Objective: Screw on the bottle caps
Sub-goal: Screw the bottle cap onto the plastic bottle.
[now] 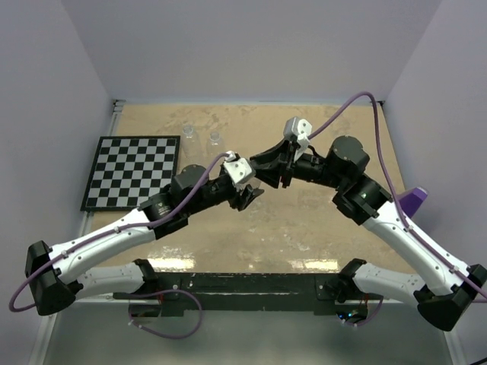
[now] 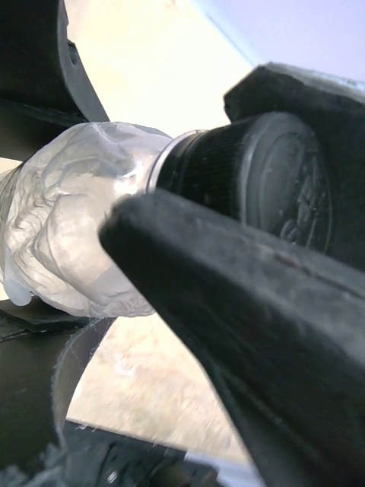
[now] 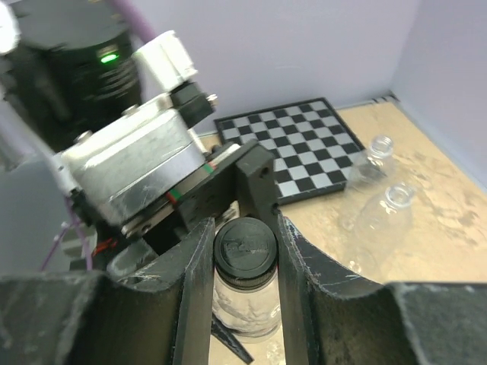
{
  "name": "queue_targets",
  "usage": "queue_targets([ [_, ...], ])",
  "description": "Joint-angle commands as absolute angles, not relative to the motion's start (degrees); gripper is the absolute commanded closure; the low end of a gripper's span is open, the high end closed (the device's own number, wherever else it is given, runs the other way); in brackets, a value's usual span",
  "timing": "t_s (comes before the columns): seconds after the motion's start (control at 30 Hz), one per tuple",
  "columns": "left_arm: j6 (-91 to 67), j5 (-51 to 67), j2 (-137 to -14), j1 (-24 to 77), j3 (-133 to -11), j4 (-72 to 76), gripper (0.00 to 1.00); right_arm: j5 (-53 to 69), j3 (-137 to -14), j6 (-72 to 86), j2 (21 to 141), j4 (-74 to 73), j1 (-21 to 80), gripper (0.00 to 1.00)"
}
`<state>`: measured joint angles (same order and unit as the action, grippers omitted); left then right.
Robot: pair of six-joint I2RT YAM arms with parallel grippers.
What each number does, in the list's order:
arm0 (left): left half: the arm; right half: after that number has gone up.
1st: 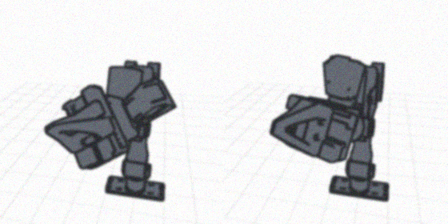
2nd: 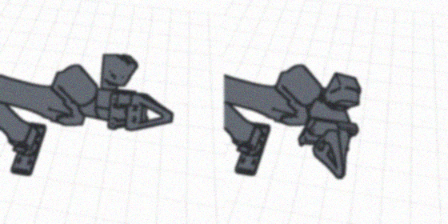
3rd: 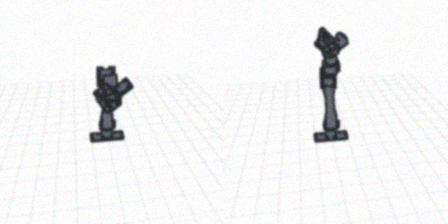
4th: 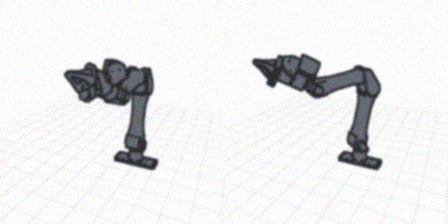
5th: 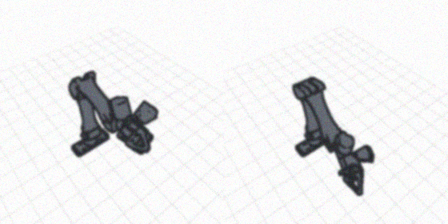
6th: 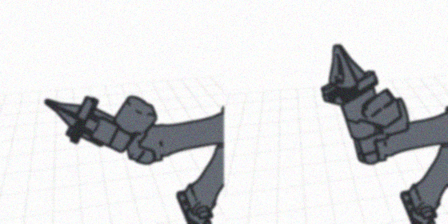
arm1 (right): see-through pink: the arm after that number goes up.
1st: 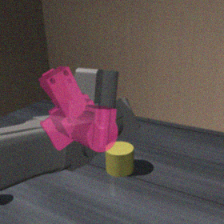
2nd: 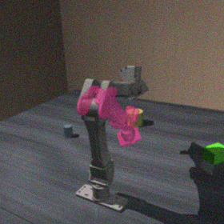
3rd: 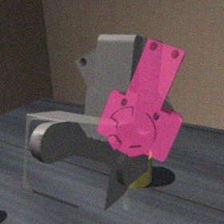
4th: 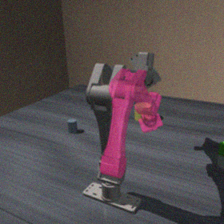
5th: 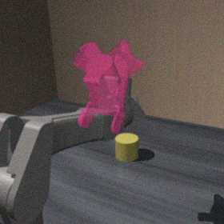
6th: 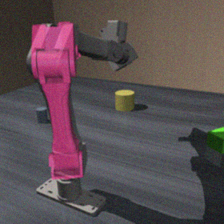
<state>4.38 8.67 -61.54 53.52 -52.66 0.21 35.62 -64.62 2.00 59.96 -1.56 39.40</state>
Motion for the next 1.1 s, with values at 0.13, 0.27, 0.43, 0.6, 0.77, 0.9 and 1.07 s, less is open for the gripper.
queue_targets([
  [0.13,-2.9,-25.0,-65.7,61.6,-59.2,2.6,1.00,1.2,-64.3,11.9,62.1,-2.0,47.4,1.00],
  [0.27,-4.1,-28.3,-66.1,62.3,-59.3,5.1,1.00,-5.9,-62.1,15.6,62.5,1.1,50.2,1.00],
  [0.43,-2.9,-24.0,-64.5,61.4,-57.9,4.0,1.00,-1.1,-58.4,15.2,59.1,7.3,49.9,0.79],
  [0.6,-5.9,-7.3,-60.7,52.7,-52.8,3.5,1.00,4.6,-59.3,13.9,56.6,7.1,48.2,0.47],
  [0.77,-4.0,16.6,-55.6,43.6,-47.1,5.7,1.00,15.3,-57.1,12.2,51.8,9.5,41.5,0.40],
  [0.9,-0.8,31.5,-54.6,40.3,-46.3,5.9,1.00,30.5,-58.4,6.7,52.4,9.1,38.1,0.36],
  [1.07,4.2,41.9,-56.9,40.0,-49.7,2.7,1.00,43.5,-61.2,1.3,55.6,6.8,38.2,0.35],
])
